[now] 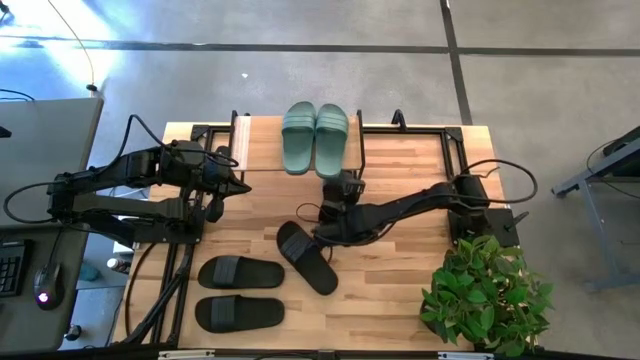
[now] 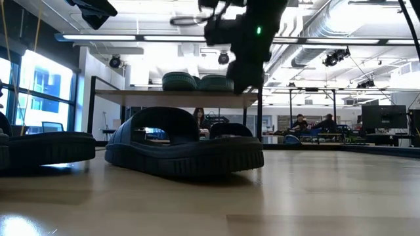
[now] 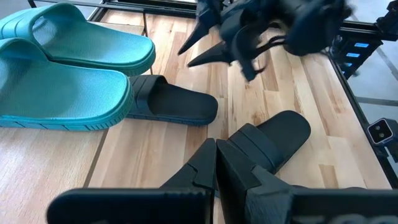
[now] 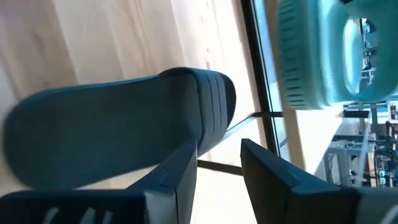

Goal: Pick and place slides into the shelf
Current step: Put the black slide under the shelf

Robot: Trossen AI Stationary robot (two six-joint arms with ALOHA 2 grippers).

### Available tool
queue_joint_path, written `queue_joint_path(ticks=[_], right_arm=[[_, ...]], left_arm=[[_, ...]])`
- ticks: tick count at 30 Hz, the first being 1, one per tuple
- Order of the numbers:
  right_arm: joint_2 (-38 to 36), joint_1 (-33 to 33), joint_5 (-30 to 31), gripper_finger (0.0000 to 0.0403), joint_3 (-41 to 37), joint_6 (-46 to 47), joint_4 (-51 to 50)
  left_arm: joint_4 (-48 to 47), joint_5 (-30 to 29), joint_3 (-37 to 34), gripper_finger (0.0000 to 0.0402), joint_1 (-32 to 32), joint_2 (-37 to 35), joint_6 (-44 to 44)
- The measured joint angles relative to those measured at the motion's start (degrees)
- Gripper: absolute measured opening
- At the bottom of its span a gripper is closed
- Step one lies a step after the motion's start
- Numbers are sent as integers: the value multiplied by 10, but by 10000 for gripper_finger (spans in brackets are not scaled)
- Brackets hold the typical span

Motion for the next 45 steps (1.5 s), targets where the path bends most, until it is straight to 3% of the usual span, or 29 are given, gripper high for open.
queue_joint_path(ticks=[3, 10, 16, 19, 24, 32, 42, 45], right_arm=[[0, 15, -11, 114, 31, 36, -44], [-42, 45, -108, 109, 35, 117, -50], [-118, 67, -182, 45, -5, 175, -31], [-157, 67, -234, 8, -53, 194, 29], [-209, 66, -278, 4, -185, 232, 227], [-203, 67, -270, 0, -324, 333, 456], [-121, 48, -295, 0, -333, 356, 514], [-100, 49, -271, 0, -333, 365, 516]], left_arm=[[0, 0, 0, 1, 0, 0, 0], [0, 0, 0, 1, 0, 0, 0], [0, 0, 0, 1, 0, 0, 0], [0, 0, 0, 1, 0, 0, 0], [0, 0, 0, 1, 0, 0, 0], [0, 0, 0, 1, 0, 0, 0], [0, 0, 0, 1, 0, 0, 0], [0, 0, 0, 1, 0, 0, 0]])
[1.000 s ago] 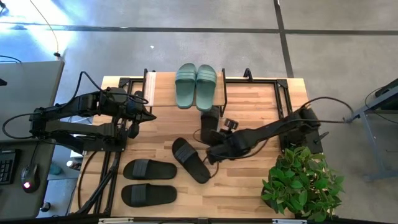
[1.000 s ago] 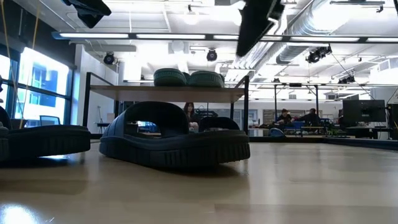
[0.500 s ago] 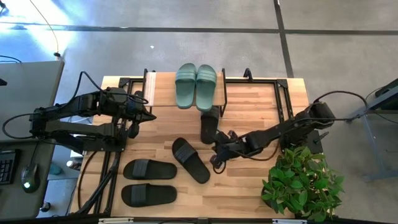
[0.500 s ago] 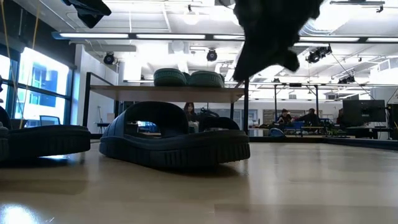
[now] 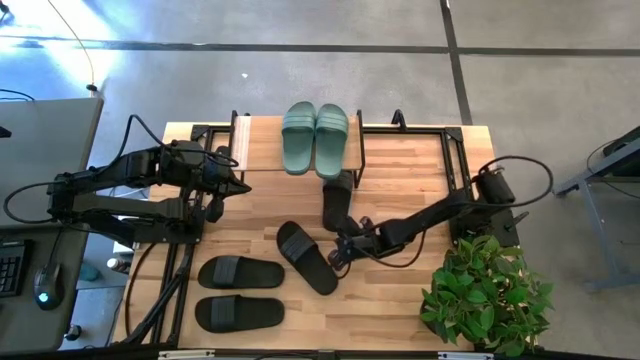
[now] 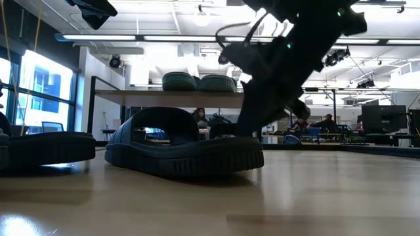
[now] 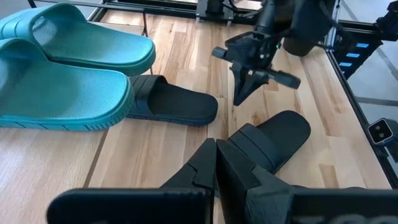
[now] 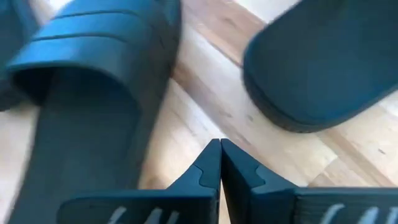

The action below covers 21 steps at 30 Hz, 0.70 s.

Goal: Pick and place slides into the shelf
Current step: Put the black slide under the shelf

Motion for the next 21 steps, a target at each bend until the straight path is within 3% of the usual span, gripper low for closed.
queue_joint_path(ticks=[21], right_arm=[[37, -85, 22, 0, 0, 11, -4]], left_arm=[[0, 0, 0, 1, 0, 0, 0]])
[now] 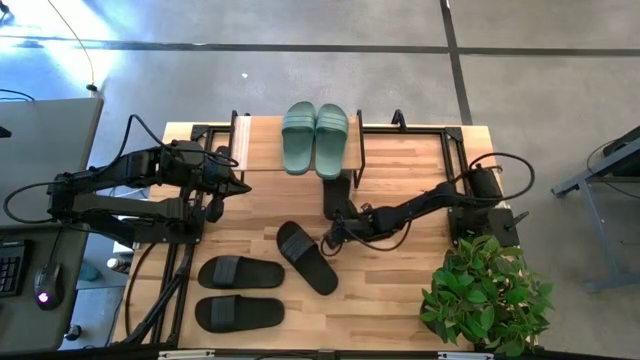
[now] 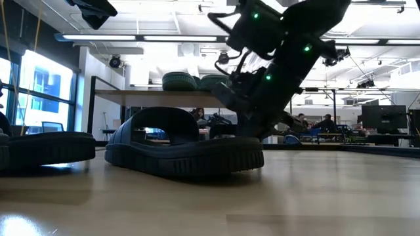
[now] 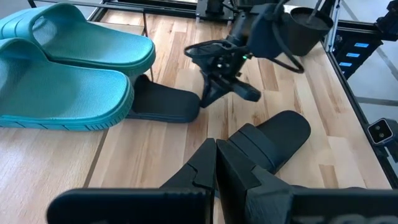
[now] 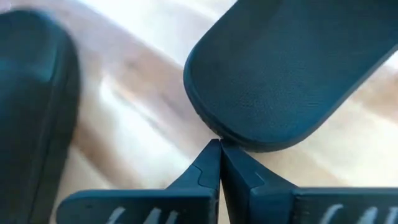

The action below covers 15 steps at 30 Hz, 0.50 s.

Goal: Pick and place slides into the shelf
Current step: Put the black slide under the shelf

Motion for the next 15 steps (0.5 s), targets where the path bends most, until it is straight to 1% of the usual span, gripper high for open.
queue_joint_path(ticks=[8, 15], right_arm=[[0, -41, 21, 0, 0, -16, -1], [0, -70, 27, 0, 0, -25, -1]], left_arm=[[0, 0, 0, 1, 0, 0, 0], [0, 0, 0, 1, 0, 0, 0]])
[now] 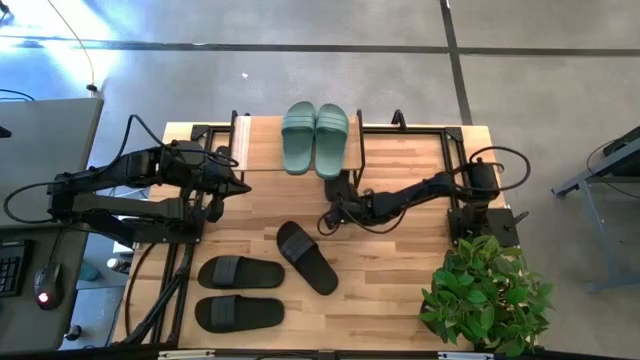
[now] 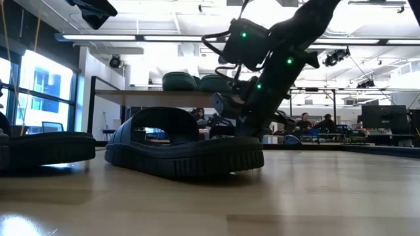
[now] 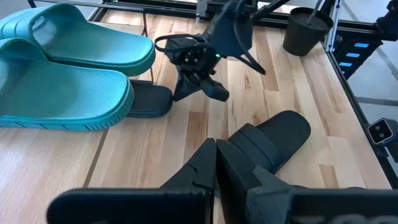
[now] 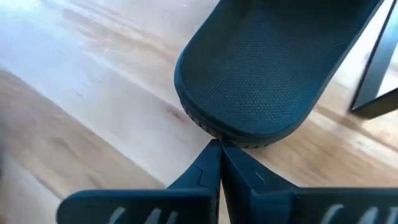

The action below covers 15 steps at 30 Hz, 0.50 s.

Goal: Pick and place slides into the shelf
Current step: Put the black slide under the shelf

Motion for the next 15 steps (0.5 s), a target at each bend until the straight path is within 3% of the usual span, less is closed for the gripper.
queue_joint_path(ticks=[15], right_arm=[[-1, -7, -24, 0, 0, -24, 2]], left_arm=[[0, 0, 0, 1, 0, 0, 0]])
